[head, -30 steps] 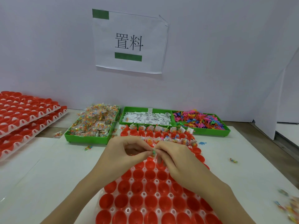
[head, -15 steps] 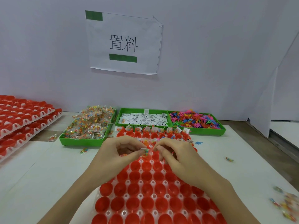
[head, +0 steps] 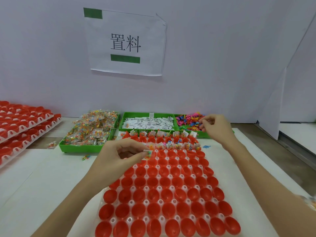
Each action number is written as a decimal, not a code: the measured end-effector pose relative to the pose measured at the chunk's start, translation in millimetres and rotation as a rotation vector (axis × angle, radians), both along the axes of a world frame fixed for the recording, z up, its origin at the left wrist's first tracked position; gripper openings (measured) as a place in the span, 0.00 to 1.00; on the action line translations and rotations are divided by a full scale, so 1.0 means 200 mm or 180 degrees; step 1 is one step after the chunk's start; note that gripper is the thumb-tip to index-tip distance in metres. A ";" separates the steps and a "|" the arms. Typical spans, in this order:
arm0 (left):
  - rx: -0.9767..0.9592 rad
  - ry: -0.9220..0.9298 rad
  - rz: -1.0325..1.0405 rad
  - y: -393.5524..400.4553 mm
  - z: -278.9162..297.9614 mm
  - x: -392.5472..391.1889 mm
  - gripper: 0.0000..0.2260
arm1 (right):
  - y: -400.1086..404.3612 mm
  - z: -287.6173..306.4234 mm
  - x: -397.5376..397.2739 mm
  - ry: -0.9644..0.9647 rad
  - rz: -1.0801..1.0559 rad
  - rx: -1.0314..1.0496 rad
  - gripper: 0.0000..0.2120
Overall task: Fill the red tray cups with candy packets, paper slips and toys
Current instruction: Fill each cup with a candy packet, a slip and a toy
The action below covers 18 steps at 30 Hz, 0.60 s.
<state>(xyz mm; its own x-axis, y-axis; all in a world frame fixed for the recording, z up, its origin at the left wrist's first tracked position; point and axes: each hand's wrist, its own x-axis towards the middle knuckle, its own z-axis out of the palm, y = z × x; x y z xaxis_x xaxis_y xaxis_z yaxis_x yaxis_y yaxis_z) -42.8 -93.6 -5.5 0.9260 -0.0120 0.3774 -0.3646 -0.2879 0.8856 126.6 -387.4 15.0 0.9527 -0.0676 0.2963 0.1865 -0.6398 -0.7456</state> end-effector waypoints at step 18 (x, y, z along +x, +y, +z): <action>-0.0004 0.0022 0.0115 0.06 0.01 0.01 0.06 | -0.16 -0.20 0.51 0.0296 -0.0660 -0.1306 0.12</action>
<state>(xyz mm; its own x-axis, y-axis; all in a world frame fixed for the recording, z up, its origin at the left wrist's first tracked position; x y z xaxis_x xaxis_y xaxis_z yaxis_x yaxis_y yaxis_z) -41.3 -81.9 -3.4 0.9284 0.0221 0.3710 -0.3479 -0.2996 0.8884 228.4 -420.4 -25.0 0.9552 -0.1545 0.2524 -0.0320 -0.9019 -0.4308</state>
